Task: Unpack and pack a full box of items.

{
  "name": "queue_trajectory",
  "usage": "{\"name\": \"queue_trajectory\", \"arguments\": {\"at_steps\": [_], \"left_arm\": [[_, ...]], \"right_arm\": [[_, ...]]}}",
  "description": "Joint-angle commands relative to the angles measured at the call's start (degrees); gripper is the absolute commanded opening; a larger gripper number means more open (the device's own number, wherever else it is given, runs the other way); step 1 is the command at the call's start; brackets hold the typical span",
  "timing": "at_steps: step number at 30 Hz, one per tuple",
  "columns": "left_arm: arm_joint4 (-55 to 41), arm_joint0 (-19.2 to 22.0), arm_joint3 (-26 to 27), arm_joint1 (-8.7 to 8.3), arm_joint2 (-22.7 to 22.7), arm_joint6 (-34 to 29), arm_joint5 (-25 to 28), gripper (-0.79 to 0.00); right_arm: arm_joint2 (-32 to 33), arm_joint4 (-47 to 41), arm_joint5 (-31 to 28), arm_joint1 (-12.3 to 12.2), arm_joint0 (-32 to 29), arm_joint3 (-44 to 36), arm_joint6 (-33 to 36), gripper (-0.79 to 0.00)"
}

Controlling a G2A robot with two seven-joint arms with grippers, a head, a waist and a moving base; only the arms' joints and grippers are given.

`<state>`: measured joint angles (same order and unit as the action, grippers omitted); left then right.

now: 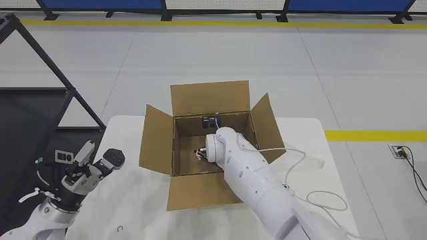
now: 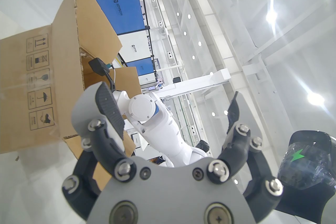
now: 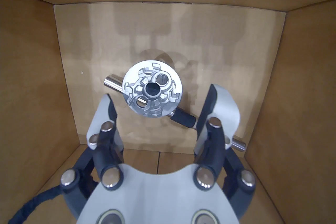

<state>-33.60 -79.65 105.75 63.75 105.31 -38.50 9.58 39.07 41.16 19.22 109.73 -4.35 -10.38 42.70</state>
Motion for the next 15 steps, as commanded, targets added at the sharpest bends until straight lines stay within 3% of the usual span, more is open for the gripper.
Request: {"name": "queue_trajectory", "arguments": {"at_steps": [1, 5, 11, 15], "left_arm": [[0.0, 0.0, 0.0, 0.0, 0.0, 0.0, 0.0, 0.0], [0.0, 0.0, 0.0, 0.0, 0.0, 0.0, 0.0, 0.0], [0.0, 0.0, 0.0, 0.0, 0.0, 0.0, 0.0, 0.0], [0.0, 0.0, 0.0, 0.0, 0.0, 0.0, 0.0, 0.0]], "right_arm": [[0.2, -0.1, -0.1, 0.1, 0.0, 0.3, -0.3, -0.286], [0.5, -0.1, -0.3, 0.2, -0.1, 0.6, -1.1, -0.237], [0.5, 0.6, 0.1, 0.4, 0.0, 0.9, -1.5, -0.376], [0.8, 0.5, -0.2, 0.5, 0.2, 1.1, -1.6, -0.246]]}}
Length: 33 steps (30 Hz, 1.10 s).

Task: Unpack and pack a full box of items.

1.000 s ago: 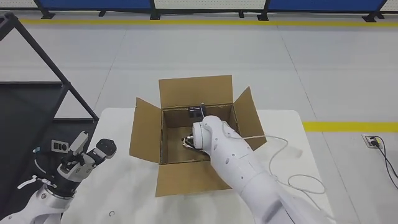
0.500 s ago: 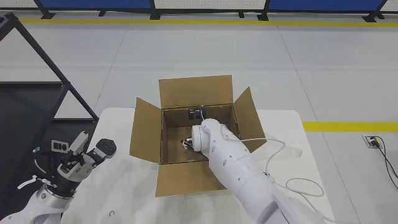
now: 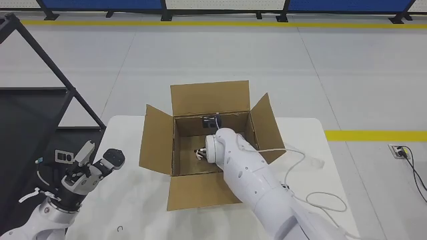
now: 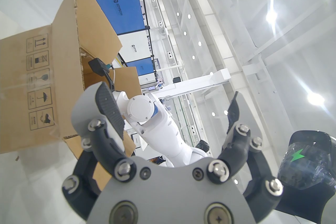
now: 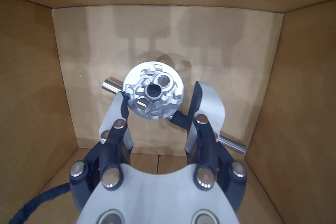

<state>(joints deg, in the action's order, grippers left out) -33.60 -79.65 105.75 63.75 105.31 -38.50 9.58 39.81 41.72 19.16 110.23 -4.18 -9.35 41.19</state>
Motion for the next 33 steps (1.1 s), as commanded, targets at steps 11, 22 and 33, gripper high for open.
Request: {"name": "queue_trajectory", "arguments": {"at_steps": [11, 22, 33], "left_arm": [[0.0, 0.0, 0.0, 0.0, 0.0, 0.0, 0.0, 0.0], [0.0, 0.0, 0.0, 0.0, 0.0, 0.0, 0.0, 0.0], [0.0, 0.0, 0.0, 0.0, 0.0, 0.0, 0.0, 0.0]], "right_arm": [[0.9, -0.1, 0.7, 0.2, -0.2, 0.2, -0.7, -0.256], [1.9, -0.3, 2.7, -0.4, 0.5, 1.3, -0.4, -0.243], [2.4, 0.9, 5.1, -1.1, 1.3, 0.9, 0.4, -0.089]]}}
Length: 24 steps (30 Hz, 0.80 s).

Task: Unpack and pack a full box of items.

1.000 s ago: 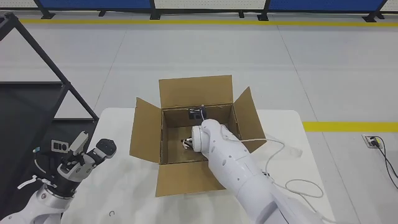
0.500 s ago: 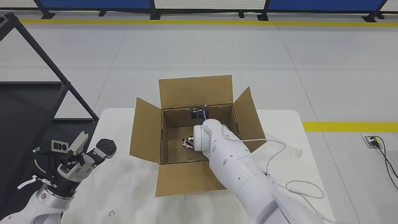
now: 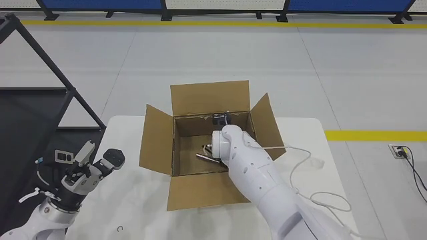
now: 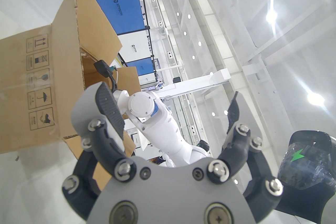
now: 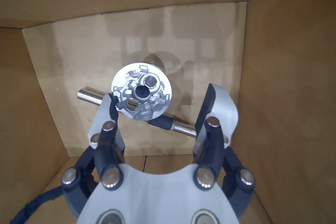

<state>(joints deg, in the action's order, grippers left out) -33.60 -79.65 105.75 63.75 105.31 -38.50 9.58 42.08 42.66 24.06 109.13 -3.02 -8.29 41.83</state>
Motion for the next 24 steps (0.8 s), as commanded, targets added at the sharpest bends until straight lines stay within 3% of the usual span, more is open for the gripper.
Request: {"name": "queue_trajectory", "arguments": {"at_steps": [1, 4, 11, 14, 24], "left_arm": [[0.0, 0.0, 0.0, 0.0, 0.0, 0.0, 0.0, 0.0], [0.0, 0.0, 0.0, 0.0, 0.0, 0.0, 0.0, 0.0], [0.0, 0.0, 0.0, 0.0, 0.0, 0.0, 0.0, 0.0], [0.0, 0.0, 0.0, 0.0, 0.0, 0.0, 0.0, 0.0], [0.0, 0.0, 0.0, 0.0, 0.0, 0.0, 0.0, 0.0]], "right_arm": [[0.2, -0.1, 0.4, -0.1, 0.2, -0.4, -0.4, -0.074], [0.4, -0.1, 0.5, 0.0, 0.2, -1.2, -0.6, -0.006], [0.4, 0.3, 3.5, 0.7, -0.5, -1.7, -0.8, -0.049], [0.6, 0.1, 4.8, 1.0, -0.4, -1.2, 0.3, -0.105], [1.7, -0.6, 7.0, 0.7, 0.4, 0.5, 0.5, -0.095]]}}
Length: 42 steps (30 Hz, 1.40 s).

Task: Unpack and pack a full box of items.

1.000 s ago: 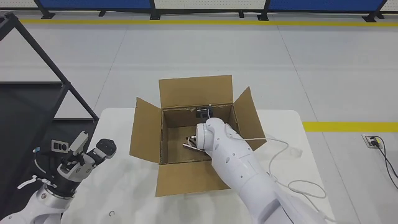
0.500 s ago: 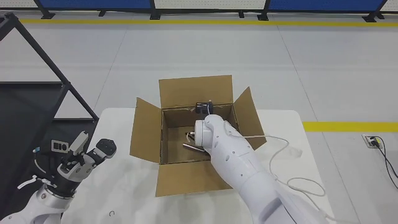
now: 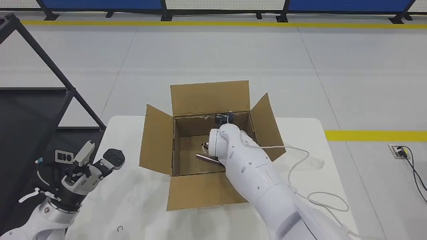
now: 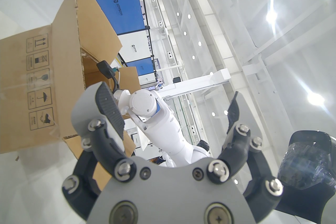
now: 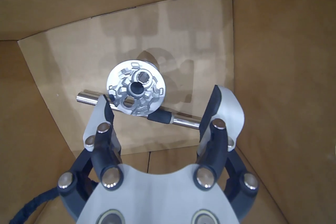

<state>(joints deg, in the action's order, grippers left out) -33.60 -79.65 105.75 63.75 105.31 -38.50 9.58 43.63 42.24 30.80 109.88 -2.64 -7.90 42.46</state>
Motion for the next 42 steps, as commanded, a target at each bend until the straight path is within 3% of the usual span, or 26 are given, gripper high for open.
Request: {"name": "queue_trajectory", "arguments": {"at_steps": [1, 10, 13, 22, 28, 34, 42], "left_arm": [[0.0, 0.0, 0.0, 0.0, 0.0, 0.0, 0.0, 0.0], [0.0, 0.0, 0.0, 0.0, 0.0, 0.0, 0.0, 0.0], [0.0, 0.0, 0.0, 0.0, 0.0, 0.0, 0.0, 0.0], [0.7, -0.5, 0.8, 0.01, -0.4, 0.9, -0.2, 0.0], [1.6, -0.5, 0.8, -0.04, -0.7, 1.9, -0.9, 0.0], [8.7, -0.8, 0.5, -0.22, -2.3, 3.5, -1.6, 0.0], [13.6, -2.6, -0.6, -0.32, -2.6, 4.9, 0.0, 0.0]], "right_arm": [[0.4, -0.4, 0.6, -0.2, 0.1, 0.2, -0.3, -0.095], [1.3, -0.6, 4.1, -0.9, 0.4, -0.3, -2.1, -0.068], [1.4, -0.5, 1.9, -0.9, 0.2, -1.6, -3.4, 0.0], [1.7, -0.1, -6.2, -0.9, -0.3, -2.4, -6.8, 0.0], [1.7, 0.3, -6.0, -1.0, 0.1, -2.0, -6.7, 0.0], [1.7, 0.3, -6.0, -1.0, 0.1, -2.0, -6.7, 0.0], [4.2, -1.6, -8.5, -2.7, -1.4, -5.1, -11.9, 0.0]]}}
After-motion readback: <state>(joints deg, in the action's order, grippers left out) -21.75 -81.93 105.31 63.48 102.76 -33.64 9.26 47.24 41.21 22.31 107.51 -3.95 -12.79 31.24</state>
